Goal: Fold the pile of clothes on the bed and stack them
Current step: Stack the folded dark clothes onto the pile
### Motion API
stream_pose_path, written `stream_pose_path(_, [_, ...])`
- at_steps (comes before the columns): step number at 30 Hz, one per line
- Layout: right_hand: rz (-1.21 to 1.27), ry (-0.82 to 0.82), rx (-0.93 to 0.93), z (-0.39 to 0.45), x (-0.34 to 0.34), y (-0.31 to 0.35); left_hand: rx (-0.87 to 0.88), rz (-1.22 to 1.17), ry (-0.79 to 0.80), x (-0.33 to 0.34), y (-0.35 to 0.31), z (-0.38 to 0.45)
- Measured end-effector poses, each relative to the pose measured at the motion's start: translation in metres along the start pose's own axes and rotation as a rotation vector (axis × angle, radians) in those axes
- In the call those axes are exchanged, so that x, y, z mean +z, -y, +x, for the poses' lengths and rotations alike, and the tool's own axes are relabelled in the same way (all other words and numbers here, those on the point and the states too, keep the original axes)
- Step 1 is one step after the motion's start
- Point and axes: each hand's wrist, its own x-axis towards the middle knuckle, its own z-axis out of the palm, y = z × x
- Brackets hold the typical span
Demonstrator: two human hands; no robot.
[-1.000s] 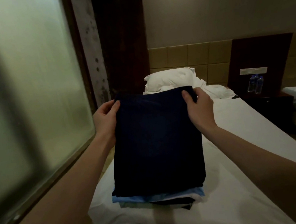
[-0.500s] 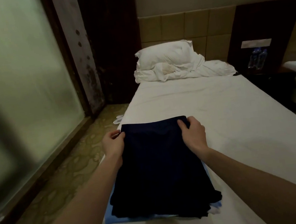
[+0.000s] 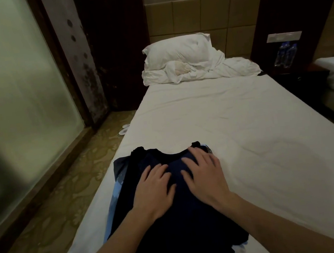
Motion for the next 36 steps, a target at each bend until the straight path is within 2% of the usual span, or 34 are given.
stream_pose_path(5, [0.063, 0.488, 0.035, -0.018, -0.012, 0.004, -0.108, 0.073, 0.128, -0.009, -0.007, -0.024])
stream_pose_path(8, [0.034, 0.618, 0.06, -0.027, -0.016, -0.001, -0.15, 0.135, 0.233, -0.009, -0.008, -0.045])
stream_pose_path(14, [0.016, 0.67, 0.111, -0.056, -0.022, -0.012, -0.246, 0.101, 0.341, -0.007, -0.007, -0.074])
stream_pose_path(19, [0.094, 0.665, 0.132, -0.048, -0.017, -0.016, -0.316, 0.045, 0.344, -0.009, -0.014, -0.065])
stream_pose_path(21, [0.176, 0.602, 0.17, -0.039, -0.012, -0.018, -0.362, 0.011, 0.301, -0.01, -0.016, -0.054])
stream_pose_path(23, [0.227, 0.476, 0.212, -0.026, -0.006, -0.021, -0.391, 0.031, 0.182, -0.008, -0.015, -0.034])
stream_pose_path(26, [0.178, 0.344, 0.2, -0.002, -0.002, -0.028, -0.402, 0.046, 0.018, -0.009, -0.014, -0.002])
stream_pose_path(31, [0.122, 0.528, 0.202, 0.031, -0.012, -0.04, -0.378, 0.033, 0.131, -0.028, -0.013, 0.019])
stream_pose_path(36, [0.072, 0.722, 0.176, 0.045, -0.049, -0.026, -0.367, 0.043, 0.353, -0.07, -0.013, 0.017])
